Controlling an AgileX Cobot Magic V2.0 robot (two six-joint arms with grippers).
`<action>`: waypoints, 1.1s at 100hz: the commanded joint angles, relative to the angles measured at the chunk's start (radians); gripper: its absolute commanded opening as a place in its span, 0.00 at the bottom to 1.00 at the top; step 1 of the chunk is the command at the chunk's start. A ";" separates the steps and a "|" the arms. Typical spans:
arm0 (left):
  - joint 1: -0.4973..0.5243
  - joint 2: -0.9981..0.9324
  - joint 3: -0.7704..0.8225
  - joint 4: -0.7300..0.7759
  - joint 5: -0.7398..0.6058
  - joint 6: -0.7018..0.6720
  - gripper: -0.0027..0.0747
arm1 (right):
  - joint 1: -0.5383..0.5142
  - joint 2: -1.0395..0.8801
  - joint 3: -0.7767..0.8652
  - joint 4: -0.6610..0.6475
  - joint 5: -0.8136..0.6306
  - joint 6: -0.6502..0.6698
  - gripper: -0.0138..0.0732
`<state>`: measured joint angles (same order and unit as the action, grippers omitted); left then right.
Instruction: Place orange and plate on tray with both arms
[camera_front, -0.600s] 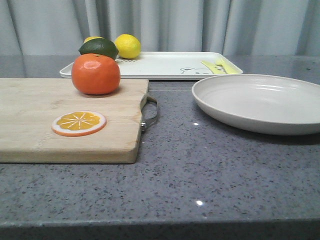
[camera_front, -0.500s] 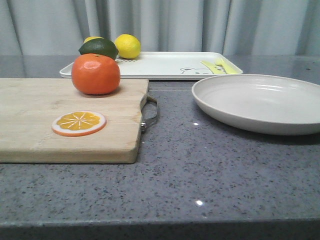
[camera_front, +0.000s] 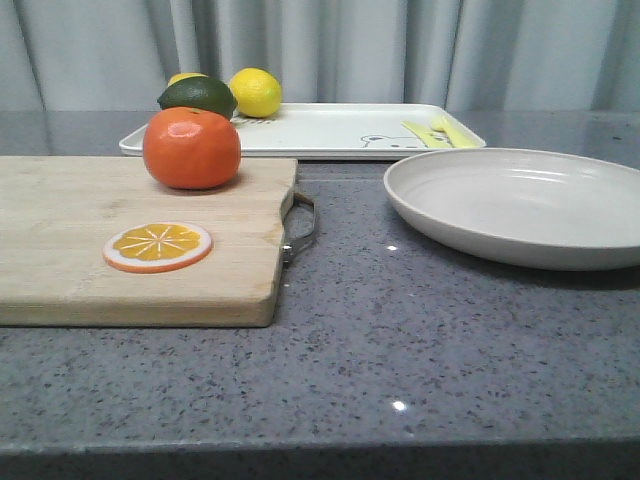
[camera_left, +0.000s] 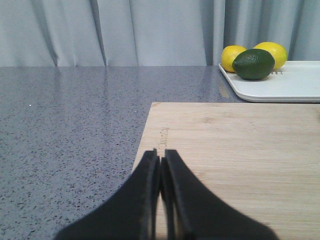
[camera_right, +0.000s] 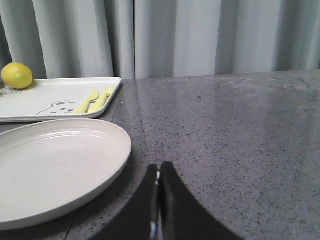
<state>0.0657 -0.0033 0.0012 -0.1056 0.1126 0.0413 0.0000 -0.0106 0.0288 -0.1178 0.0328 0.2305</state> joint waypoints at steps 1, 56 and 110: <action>0.001 -0.031 0.022 -0.001 -0.075 0.000 0.01 | -0.005 -0.020 -0.001 -0.004 -0.075 0.004 0.09; 0.001 -0.031 0.022 0.004 -0.093 0.000 0.01 | -0.005 -0.020 -0.001 -0.006 -0.077 0.004 0.09; 0.001 0.005 -0.045 0.004 -0.113 0.000 0.01 | -0.002 0.047 -0.062 -0.006 -0.073 0.004 0.09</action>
<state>0.0657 -0.0033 -0.0051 -0.0996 0.0819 0.0418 0.0020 -0.0057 0.0244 -0.1178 0.0349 0.2305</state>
